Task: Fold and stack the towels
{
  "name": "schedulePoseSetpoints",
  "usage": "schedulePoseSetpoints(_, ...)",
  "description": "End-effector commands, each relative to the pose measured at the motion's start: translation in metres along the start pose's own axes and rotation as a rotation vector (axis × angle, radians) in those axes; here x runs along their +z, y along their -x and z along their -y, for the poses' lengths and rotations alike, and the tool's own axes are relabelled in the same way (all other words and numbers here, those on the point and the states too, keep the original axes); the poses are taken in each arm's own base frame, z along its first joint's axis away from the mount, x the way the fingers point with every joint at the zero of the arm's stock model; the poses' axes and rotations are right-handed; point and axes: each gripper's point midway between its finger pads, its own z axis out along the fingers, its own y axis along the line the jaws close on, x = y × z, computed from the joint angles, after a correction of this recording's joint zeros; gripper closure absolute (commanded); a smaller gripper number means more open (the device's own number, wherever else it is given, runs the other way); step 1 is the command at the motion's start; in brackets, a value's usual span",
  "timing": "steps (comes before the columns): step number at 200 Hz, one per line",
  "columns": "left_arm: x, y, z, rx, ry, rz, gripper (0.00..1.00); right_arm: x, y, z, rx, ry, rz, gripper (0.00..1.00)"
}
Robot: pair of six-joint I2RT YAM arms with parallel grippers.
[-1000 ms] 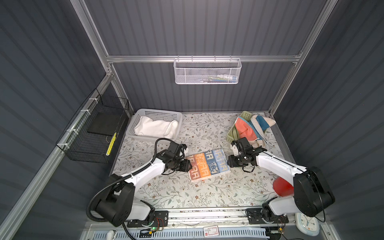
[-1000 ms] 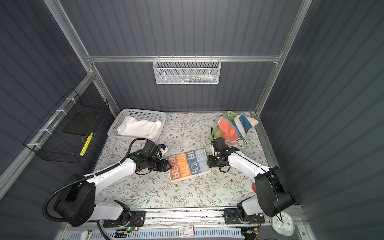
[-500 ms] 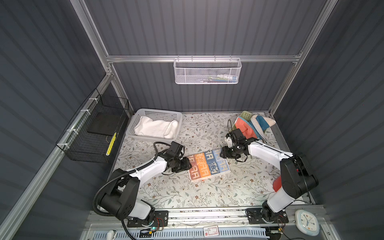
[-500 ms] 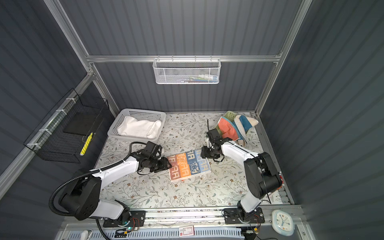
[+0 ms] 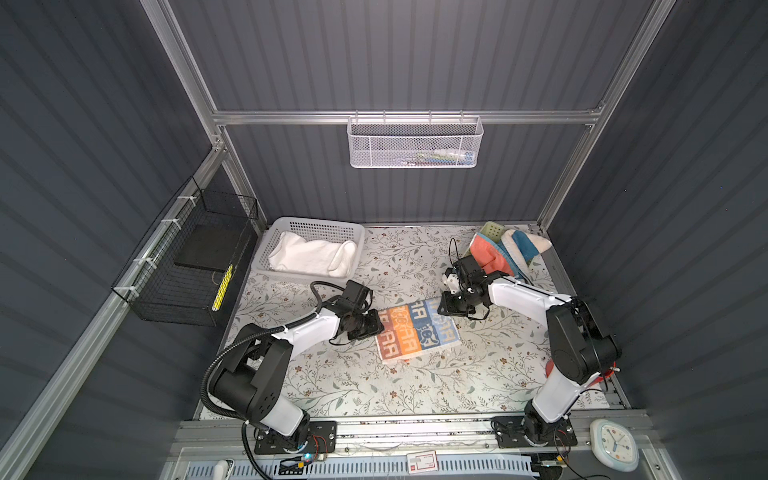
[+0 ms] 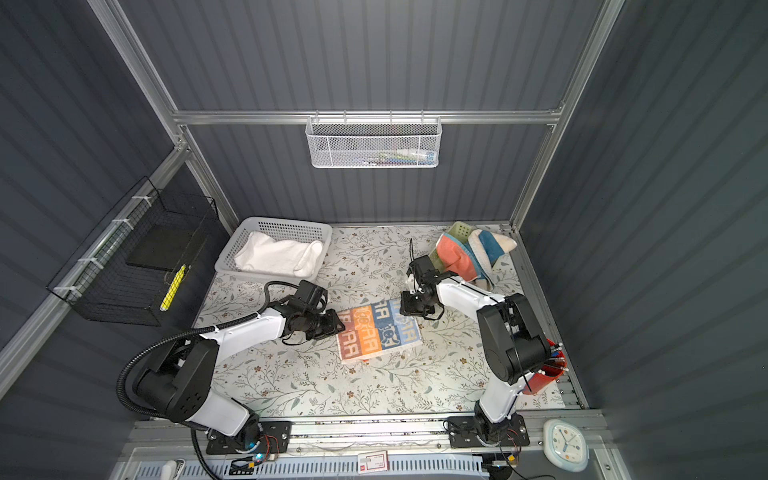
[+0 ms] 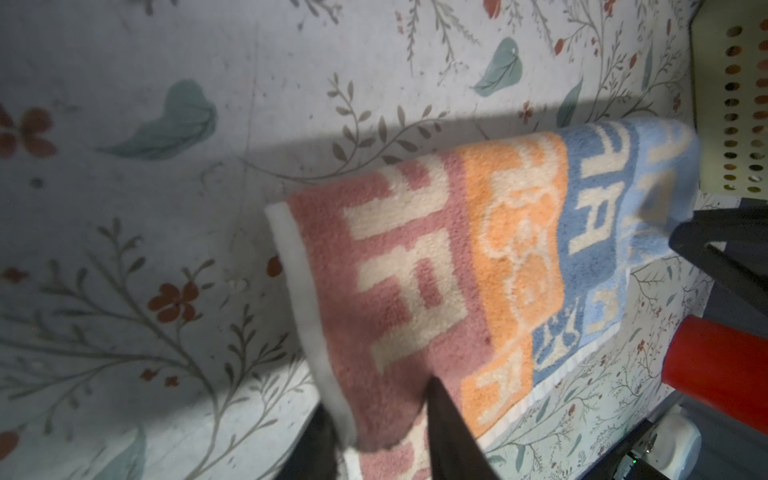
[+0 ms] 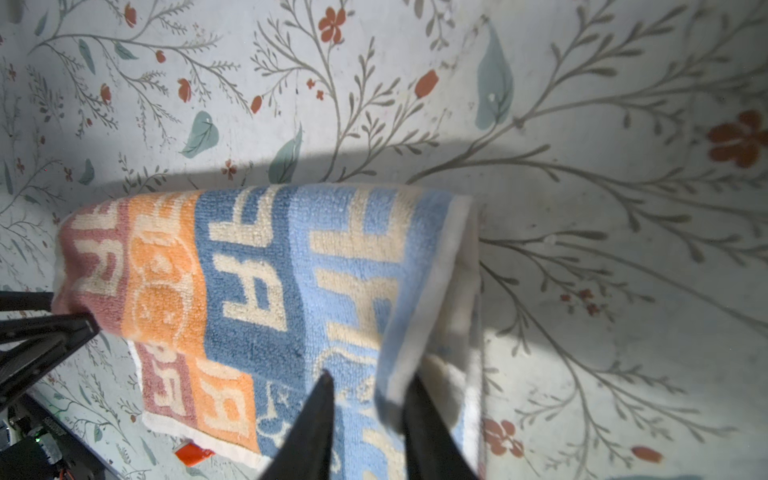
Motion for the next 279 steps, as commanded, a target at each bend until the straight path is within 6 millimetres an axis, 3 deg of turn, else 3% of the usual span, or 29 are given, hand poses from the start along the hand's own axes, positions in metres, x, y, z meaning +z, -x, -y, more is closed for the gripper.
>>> schedulePoseSetpoints(1,-0.005,0.01,0.006,0.041,-0.005,0.02,0.91,-0.004,-0.003,0.002,-0.004,-0.004,-0.008,0.84)
schedulePoseSetpoints(14,-0.011,0.007,0.007,0.047,-0.004,0.026,1.0,-0.013,0.001,0.001,-0.008,-0.007,0.017,0.9)
schedulePoseSetpoints(57,-0.037,-0.004,0.014,0.075,0.0,0.019,1.0,-0.047,0.006,0.003,0.001,-0.004,0.056,0.98)
schedulePoseSetpoints(89,-0.047,-0.026,0.022,0.102,0.008,-0.018,1.0,-0.066,-0.006,0.007,0.01,0.004,0.028,0.99)
schedulePoseSetpoints(112,-0.042,-0.049,0.02,0.087,0.011,-0.056,1.0,-0.066,-0.025,0.006,0.021,0.033,-0.029,0.99)
schedulePoseSetpoints(159,-0.025,-0.093,0.003,0.006,0.005,-0.112,1.0,-0.042,-0.073,0.021,0.088,0.042,-0.145,0.99)
schedulePoseSetpoints(173,-0.023,-0.1,0.006,0.001,-0.011,-0.129,0.77,-0.038,-0.082,0.025,0.101,0.032,-0.162,0.89)
schedulePoseSetpoints(188,-0.026,-0.101,0.006,0.009,-0.003,-0.14,0.57,-0.039,-0.085,0.03,0.105,0.003,-0.173,0.67)
schedulePoseSetpoints(202,-0.033,-0.097,0.006,0.029,0.023,-0.124,0.53,-0.043,-0.081,0.033,0.096,-0.029,-0.163,0.55)
schedulePoseSetpoints(213,-0.038,-0.091,0.008,0.038,0.031,-0.104,0.52,-0.048,-0.076,0.038,0.087,-0.069,-0.141,0.51)
schedulePoseSetpoints(247,-0.039,-0.078,0.011,-0.049,0.011,-0.108,0.44,-0.062,-0.057,0.032,0.056,-0.096,-0.078,0.49)
schedulePoseSetpoints(279,-0.025,-0.067,0.018,-0.149,-0.095,-0.148,0.44,-0.058,-0.046,0.008,-0.008,-0.087,-0.055,0.49)
